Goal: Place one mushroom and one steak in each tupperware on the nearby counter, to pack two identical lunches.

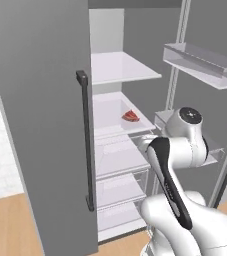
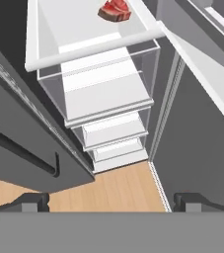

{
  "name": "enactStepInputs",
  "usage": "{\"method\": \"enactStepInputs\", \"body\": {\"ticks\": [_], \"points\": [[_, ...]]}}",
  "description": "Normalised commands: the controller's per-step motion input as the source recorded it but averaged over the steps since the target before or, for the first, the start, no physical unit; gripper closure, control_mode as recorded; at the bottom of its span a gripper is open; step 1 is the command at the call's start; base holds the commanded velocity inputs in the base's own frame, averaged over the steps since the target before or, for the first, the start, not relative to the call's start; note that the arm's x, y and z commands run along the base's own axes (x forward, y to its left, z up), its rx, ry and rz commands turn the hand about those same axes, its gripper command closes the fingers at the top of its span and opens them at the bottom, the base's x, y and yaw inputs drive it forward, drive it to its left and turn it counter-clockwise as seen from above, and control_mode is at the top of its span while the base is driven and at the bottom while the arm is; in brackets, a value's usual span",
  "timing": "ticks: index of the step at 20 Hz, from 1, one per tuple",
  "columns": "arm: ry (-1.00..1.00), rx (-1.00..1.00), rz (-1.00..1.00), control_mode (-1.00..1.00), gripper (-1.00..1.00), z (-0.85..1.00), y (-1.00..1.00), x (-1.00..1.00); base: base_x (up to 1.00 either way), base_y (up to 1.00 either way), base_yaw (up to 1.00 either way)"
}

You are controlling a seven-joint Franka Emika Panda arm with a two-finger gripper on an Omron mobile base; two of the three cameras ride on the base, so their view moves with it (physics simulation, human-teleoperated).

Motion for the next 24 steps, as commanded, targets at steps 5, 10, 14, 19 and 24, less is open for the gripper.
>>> {"method": "enactStepInputs", "body": {"ticks": [5,10,14,19,24], "points": [[0.0,0.0,0.0,1.0,-1.0,0.0,0.0,0.0,0.62,0.0,-0.03],[0.0,0.0,0.0,1.0,-1.0,0.0,0.0,0.0,0.36,0.06,-0.01],[0.0,0.0,0.0,1.0,-1.0,0.0,0.0,0.0,0.26,0.03,0.0],[0.0,0.0,0.0,1.0,-1.0,0.0,0.0,0.0,0.65,0.0,-0.01],[0.0,0.0,-0.13,-1.0,-1.0,0.38,-0.17,0.13,0.16,-0.03,-0.02]]}}
